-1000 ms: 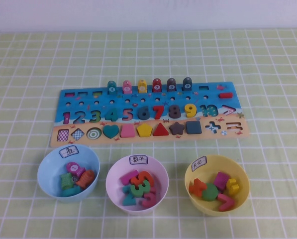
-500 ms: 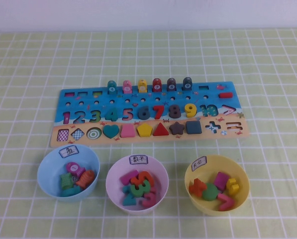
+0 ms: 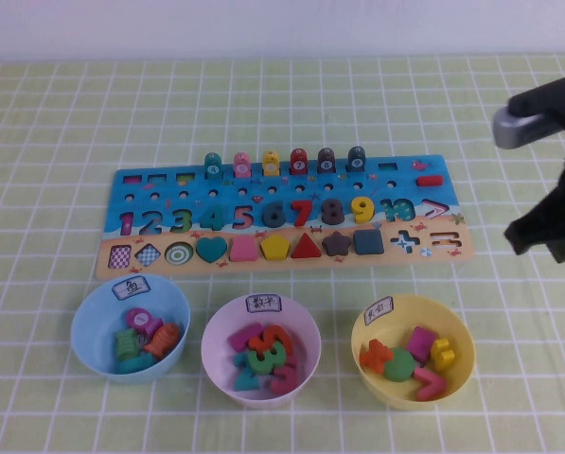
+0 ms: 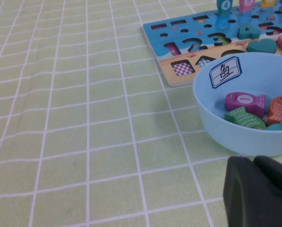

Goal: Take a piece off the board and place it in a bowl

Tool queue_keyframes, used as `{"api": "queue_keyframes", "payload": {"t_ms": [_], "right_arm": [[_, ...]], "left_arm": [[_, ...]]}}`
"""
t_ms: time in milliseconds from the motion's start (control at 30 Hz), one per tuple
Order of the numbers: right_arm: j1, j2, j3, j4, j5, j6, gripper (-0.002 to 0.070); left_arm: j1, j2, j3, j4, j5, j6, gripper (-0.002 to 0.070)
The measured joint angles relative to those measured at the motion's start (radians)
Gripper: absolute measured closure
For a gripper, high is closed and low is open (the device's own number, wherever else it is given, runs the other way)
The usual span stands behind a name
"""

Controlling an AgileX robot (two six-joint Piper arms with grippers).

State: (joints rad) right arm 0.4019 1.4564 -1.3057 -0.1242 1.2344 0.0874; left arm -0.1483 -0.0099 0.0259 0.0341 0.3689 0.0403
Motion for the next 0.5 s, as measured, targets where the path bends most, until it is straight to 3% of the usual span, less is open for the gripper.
{"api": "queue_keyframes", "payload": {"t_ms": [300,500], "right_arm": [[0.043,0.190,-0.153,0.137,-0.027,0.006,0.0694],[0.045,0.281,-0.247,0.197,-0.005,-0.106,0.0694]], "left_arm": [[0.000,0.000,0.000,0.000,0.000,0.000,0.0679],[0.000,0.000,0.000,0.000,0.000,-0.001,0.0679]]}}
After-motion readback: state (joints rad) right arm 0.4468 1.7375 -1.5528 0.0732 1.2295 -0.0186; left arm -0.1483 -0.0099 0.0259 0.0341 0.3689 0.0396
